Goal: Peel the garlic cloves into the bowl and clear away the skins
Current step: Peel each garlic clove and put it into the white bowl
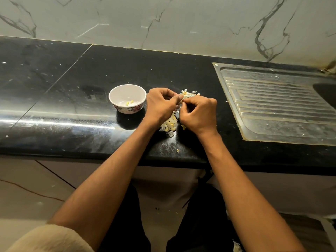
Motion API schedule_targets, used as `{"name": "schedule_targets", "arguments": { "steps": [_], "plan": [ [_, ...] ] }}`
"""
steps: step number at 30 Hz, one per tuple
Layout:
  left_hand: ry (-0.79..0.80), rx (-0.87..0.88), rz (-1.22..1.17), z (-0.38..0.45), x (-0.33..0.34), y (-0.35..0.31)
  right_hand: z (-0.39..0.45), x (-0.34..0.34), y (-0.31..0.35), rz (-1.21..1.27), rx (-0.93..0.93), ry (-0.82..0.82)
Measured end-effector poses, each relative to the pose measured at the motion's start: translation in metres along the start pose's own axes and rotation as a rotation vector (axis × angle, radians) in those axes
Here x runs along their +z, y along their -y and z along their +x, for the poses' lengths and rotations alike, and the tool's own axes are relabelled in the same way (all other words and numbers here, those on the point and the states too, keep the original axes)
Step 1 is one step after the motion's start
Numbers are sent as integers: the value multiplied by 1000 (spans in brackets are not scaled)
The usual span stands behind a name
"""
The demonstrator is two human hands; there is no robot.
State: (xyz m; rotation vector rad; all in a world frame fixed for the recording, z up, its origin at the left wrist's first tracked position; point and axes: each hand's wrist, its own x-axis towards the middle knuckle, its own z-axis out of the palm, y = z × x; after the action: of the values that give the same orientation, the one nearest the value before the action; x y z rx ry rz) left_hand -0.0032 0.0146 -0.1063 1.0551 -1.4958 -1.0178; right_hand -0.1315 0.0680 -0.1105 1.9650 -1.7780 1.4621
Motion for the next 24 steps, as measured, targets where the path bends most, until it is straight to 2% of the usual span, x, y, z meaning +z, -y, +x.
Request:
{"name": "schedule_targets", "arguments": {
  "steps": [11,18,24],
  "plan": [
    [54,47,4,4,1,6,1,-1,-2,35,35,-21],
    [136,45,-88,4,1,4,4,-3,-3,241,258,-60],
    [183,49,-131,5,0,3,5,-3,-3,322,347,-68]
  ]
}}
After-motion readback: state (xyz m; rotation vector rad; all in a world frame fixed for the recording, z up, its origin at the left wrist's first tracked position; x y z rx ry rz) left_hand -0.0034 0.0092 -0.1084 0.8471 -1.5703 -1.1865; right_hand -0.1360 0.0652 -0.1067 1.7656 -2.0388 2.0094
